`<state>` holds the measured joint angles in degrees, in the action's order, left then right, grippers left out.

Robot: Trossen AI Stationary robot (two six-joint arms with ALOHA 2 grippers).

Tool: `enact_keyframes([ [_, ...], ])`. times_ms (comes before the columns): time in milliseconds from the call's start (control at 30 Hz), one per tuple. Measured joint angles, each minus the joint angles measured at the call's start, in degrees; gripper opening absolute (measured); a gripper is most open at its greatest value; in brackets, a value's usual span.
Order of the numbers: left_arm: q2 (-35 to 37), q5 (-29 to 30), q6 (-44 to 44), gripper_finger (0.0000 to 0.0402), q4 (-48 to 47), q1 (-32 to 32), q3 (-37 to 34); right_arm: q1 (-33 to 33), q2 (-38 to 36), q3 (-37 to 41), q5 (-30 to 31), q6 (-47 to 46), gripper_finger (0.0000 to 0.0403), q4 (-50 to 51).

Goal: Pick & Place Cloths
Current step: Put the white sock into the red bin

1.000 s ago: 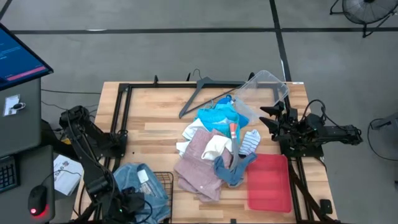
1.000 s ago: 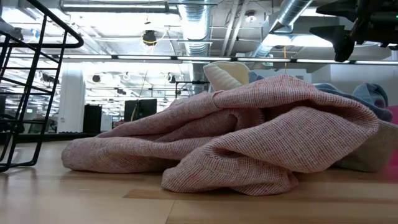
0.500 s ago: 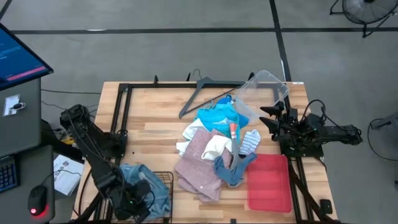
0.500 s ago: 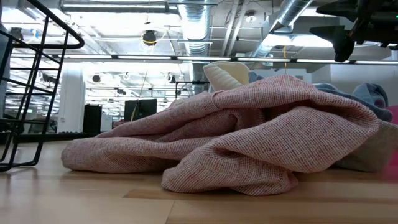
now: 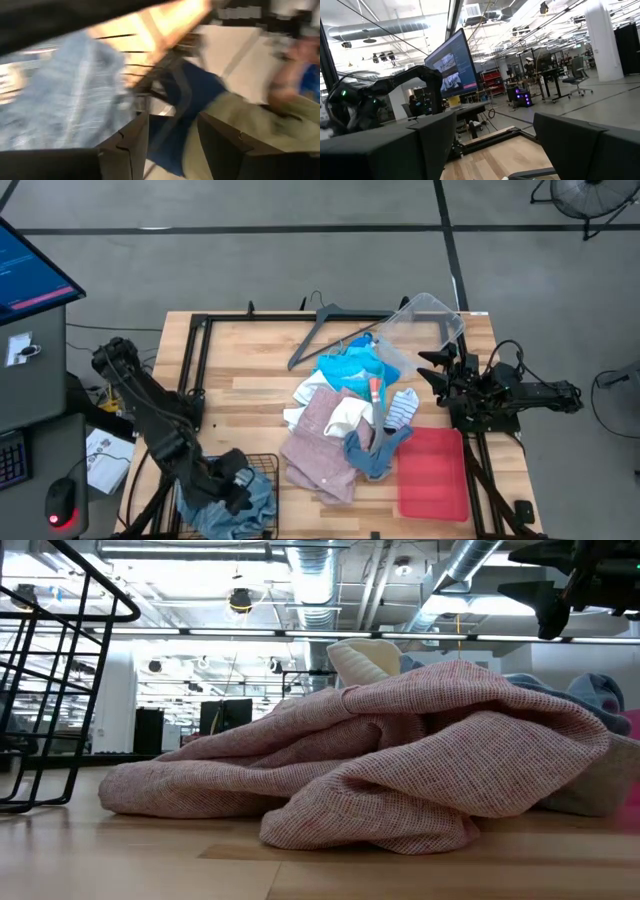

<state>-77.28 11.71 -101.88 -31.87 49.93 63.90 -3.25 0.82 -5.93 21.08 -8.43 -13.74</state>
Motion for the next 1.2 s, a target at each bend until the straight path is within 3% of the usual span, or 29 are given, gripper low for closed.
enact_keyframes([
  [300,3.9,4.56,12.9,0.0123,-0.27,-2.38,0.04,0.02,0.02,0.0,0.0,0.0,0.0263,0.0],
  [400,4.22,9.04,25.88,0.0111,0.13,-7.48,0.04,0.01,0.01,0.0,0.0,-0.01,0.0263,-0.01],
  [567,6.39,13.14,54.57,0.0114,1.15,-19.03,0.04,0.02,0.02,0.0,0.02,-0.01,0.0263,-0.03],
  [700,6.68,12.26,74.75,0.0143,5.76,-28.48,0.04,0.02,0.0,0.0,0.02,-0.02,0.0263,-0.02],
  [833,4.79,9.55,86.84,0.0195,13.02,-35.53,0.07,0.02,0.01,0.0,0.02,-0.02,0.0263,-0.01],
  [1033,-2.76,7.37,94.62,0.0286,18.53,-40.3,0.04,0.02,0.02,0.0,0.02,-0.02,0.0263,0.11],
  [1200,-9.74,6.85,95.9,0.0319,22.08,-41.31,0.01,0.02,0.02,0.0,0.02,-0.01,0.0263,0.2],
])
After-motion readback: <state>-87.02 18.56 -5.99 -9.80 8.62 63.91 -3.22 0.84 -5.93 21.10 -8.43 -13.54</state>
